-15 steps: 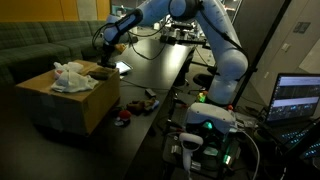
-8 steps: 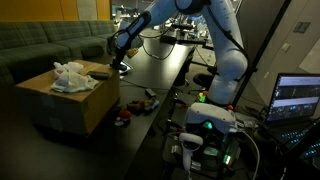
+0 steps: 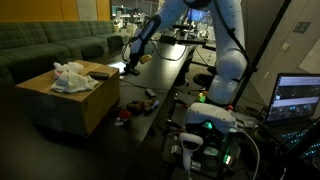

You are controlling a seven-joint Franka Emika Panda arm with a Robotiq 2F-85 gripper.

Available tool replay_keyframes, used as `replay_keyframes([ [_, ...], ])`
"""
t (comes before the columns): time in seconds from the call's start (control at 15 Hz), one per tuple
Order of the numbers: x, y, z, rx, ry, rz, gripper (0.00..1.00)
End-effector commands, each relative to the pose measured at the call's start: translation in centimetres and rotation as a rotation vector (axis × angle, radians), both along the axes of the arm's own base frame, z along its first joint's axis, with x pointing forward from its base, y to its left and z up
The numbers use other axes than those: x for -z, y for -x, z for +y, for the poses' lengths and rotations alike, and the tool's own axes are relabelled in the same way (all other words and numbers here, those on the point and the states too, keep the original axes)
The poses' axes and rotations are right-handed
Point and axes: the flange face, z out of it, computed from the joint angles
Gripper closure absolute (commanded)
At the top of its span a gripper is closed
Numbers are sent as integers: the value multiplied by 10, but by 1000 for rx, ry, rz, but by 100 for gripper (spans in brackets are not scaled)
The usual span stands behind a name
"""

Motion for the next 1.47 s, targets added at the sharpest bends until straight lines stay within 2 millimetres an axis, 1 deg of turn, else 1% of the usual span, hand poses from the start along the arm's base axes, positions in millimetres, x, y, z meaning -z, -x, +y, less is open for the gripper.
replay_keyframes([
  [0.0, 27, 19, 9, 48, -17, 27, 67],
  [0.13, 54, 20, 15, 64, -26, 64, 67],
  [0.33, 93, 13, 21, 86, -54, 112, 67],
  [0.53, 123, 8, 20, 126, -84, 150, 67],
  [0.67, 140, 5, 15, 154, -90, 166, 67],
  [0.8, 153, 0, 8, 191, -95, 173, 67],
  [1.0, 162, -6, -1, 234, -100, 174, 67],
  [1.07, 162, -7, -4, 245, -102, 171, 23],
  [1.27, 163, -8, -11, 279, -103, 160, 3],
  [1.33, 160, -7, -14, 292, -101, 153, 0],
  [1.4, 157, -6, -17, 301, -102, 148, 0],
])
